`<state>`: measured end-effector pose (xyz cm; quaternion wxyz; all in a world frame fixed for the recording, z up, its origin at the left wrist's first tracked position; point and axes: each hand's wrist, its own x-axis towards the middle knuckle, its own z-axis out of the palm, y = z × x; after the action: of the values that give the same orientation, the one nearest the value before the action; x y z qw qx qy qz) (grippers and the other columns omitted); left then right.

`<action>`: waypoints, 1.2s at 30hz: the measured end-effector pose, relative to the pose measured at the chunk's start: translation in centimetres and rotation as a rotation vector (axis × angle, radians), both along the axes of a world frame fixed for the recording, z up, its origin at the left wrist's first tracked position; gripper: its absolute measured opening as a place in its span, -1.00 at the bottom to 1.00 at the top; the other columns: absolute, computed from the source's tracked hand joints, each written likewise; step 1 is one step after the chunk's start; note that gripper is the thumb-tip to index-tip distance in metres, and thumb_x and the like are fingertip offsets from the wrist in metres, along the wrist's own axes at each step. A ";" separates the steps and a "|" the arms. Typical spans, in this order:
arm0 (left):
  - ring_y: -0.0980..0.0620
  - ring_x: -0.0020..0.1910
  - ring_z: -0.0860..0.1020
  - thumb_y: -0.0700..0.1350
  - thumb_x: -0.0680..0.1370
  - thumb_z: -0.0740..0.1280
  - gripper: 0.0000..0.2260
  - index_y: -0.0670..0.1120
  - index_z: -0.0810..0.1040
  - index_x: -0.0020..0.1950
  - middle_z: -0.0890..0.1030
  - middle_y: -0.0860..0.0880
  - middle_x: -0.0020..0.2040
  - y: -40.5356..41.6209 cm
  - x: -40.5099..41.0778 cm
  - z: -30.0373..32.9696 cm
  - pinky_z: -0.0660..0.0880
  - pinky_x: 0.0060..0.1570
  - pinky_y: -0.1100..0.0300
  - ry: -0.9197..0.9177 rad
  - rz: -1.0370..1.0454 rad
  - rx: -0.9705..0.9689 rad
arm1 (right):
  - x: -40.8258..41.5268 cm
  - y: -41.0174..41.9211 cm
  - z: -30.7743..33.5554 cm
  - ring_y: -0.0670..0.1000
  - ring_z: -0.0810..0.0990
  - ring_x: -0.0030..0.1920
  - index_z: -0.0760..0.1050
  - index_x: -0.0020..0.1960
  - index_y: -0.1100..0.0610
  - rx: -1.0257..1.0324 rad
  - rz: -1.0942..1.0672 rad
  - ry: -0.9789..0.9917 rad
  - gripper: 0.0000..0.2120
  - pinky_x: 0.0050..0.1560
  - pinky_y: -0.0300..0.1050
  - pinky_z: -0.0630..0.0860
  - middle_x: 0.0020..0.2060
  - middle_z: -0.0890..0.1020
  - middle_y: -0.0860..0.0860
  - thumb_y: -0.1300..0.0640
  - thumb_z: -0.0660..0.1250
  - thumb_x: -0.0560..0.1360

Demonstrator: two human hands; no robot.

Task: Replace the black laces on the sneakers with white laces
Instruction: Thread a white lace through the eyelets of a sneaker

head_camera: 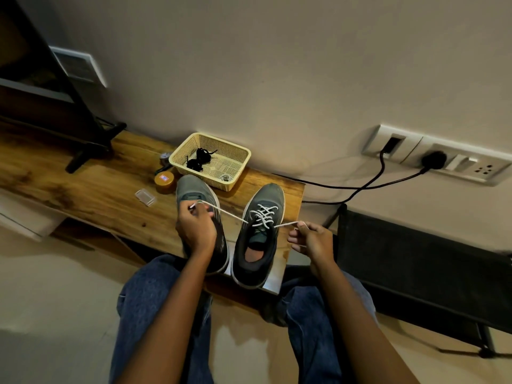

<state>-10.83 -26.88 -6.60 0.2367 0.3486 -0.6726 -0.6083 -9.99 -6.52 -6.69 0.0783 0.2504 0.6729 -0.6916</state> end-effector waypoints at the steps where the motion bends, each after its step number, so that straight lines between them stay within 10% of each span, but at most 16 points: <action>1: -0.03 -0.20 0.64 -0.25 0.58 0.22 -0.94 -0.13 0.47 -0.02 0.63 -0.14 -0.09 -0.5 -0.1 0.1 0.52 -0.31 0.34 -0.004 0.030 -0.013 | 0.0 0.1 0.1 -0.12 0.54 -0.47 0.52 -0.18 0.14 -0.004 -0.024 -0.008 -0.77 -0.45 -0.33 0.48 -0.35 0.56 0.07 0.22 0.19 0.62; 6: -0.05 0.01 0.57 -0.15 0.57 0.26 -0.87 -0.09 0.53 0.09 0.62 -0.09 0.04 -1.5 0.1 0.1 0.46 -0.06 0.10 -0.151 0.039 -0.157 | -0.1 0.2 0.0 -0.04 0.57 -0.34 0.53 -0.19 0.09 0.018 -0.051 0.014 -0.78 -0.35 -0.24 0.53 -0.30 0.58 0.06 0.19 0.22 0.60; 10: -0.11 0.41 0.27 -0.09 0.53 0.32 -0.65 0.05 0.41 0.31 0.42 -0.03 0.38 -0.5 0.9 0.1 0.17 0.33 -0.09 -0.309 -0.175 -0.618 | -0.2 0.1 -0.6 0.08 0.45 0.25 0.54 0.14 0.05 0.703 0.058 0.096 -0.79 0.27 0.16 0.38 0.13 0.54 0.02 0.03 0.32 0.53; 13: -0.06 0.47 0.11 -0.08 0.52 0.34 -0.67 0.11 0.48 0.28 0.30 0.04 0.46 0.3 1.0 0.2 -0.02 0.37 -0.11 -0.313 -0.481 -0.947 | 0.1 -0.5 -0.7 0.05 0.19 0.41 0.48 0.27 0.00 1.036 0.237 0.228 -0.65 0.35 0.12 0.12 0.26 0.45 -0.03 0.05 0.33 0.49; 23: 0.06 0.23 0.39 0.02 0.60 0.23 -0.80 0.11 0.61 0.13 0.65 0.09 0.04 1.4 0.4 -1.2 -0.05 0.29 -0.01 -0.320 -0.752 -1.168 | 0.2 -1.8 -1.4 0.01 0.29 0.32 0.59 0.04 -0.01 1.128 0.452 0.331 -0.86 0.08 -0.05 0.02 0.13 0.60 -0.09 0.06 0.28 0.55; 31: 0.05 0.25 0.38 0.07 0.59 0.23 -0.78 0.13 0.62 0.16 0.65 0.06 0.02 0.4 0.5 -0.8 -0.06 0.27 -0.01 -0.360 -0.726 -1.193 | 0.2 -0.7 -1.0 0.03 0.36 0.13 0.48 -0.24 0.00 1.068 0.141 0.225 -0.85 0.08 -0.01 0.10 -0.17 0.59 -0.04 0.07 0.24 0.50; 36: 0.06 0.25 0.38 0.09 0.60 0.20 -0.77 0.13 0.60 0.16 0.63 0.04 0.05 0.3 0.3 -0.8 -0.06 0.26 -0.01 -0.384 -0.779 -1.154 | 0.1 -0.8 -1.2 0.03 0.33 0.15 0.58 -0.08 0.03 1.078 0.234 0.212 -0.86 0.02 -0.03 0.07 -0.08 0.59 -0.06 0.05 0.25 0.47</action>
<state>-10.54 -26.54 -7.44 0.0265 0.0038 -0.9919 -0.1242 -9.86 -7.30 -7.90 -0.0529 0.1079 0.9587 -0.2578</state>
